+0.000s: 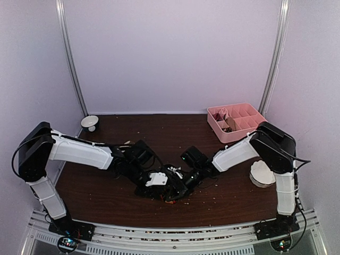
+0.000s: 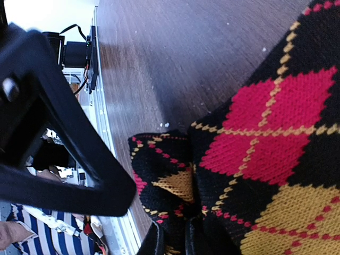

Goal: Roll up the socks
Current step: Roll the sock at the center of the board.

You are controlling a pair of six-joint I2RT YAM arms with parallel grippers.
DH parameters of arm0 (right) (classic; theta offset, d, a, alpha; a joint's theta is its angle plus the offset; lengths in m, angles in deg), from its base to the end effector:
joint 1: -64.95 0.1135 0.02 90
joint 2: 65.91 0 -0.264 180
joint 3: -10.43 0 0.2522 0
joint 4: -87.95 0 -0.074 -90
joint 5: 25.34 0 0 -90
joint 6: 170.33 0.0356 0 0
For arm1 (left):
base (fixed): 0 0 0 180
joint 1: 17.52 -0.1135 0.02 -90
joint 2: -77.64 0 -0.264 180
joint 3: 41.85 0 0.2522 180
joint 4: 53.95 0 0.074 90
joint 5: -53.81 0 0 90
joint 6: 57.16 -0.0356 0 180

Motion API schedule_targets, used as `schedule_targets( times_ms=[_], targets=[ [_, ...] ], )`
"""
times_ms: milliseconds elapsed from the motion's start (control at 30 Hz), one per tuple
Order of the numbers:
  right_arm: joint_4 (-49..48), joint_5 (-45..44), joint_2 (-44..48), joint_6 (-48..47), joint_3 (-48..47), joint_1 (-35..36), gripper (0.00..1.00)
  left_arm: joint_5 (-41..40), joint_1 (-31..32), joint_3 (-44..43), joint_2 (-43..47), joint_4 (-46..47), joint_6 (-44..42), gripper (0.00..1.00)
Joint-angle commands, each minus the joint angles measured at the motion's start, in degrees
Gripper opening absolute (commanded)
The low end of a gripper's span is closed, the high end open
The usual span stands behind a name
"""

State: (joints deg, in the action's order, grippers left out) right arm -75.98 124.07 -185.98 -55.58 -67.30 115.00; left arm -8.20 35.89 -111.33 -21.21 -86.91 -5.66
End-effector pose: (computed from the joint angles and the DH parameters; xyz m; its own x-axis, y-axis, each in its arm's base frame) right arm 0.2250 0.3163 0.0936 -0.7813 -0.6009 -0.1687 -0.3882 0.2562 0.8852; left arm 0.1829 -0.2744 0.1573 0.1091 0.7752 -0.6222 0.9852 -0.1677 -0.0362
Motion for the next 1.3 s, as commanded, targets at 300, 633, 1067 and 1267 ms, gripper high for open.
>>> schedule_targets(
  times_ms=[300,633,1067,1267],
  targets=[
    [3.4,-5.8,-2.8,2.3,4.1,-0.3,0.0,-5.9,1.2,-3.1,-7.9,2.0,2.9,0.13],
    [-3.1,-6.3,0.5,2.7,8.7,-0.4,0.07,-6.6,0.7,-3.4,-10.7,-2.1,4.1,0.15],
    [-4.7,-5.4,1.6,2.1,10.2,-0.6,0.07,-7.7,-0.4,-5.7,-13.7,-4.2,4.4,0.19],
    [-7.3,-9.0,5.9,0.5,12.7,-0.9,0.15,-0.3,-2.3,-9.4,-16.1,-10.5,5.6,0.0]
  ],
)
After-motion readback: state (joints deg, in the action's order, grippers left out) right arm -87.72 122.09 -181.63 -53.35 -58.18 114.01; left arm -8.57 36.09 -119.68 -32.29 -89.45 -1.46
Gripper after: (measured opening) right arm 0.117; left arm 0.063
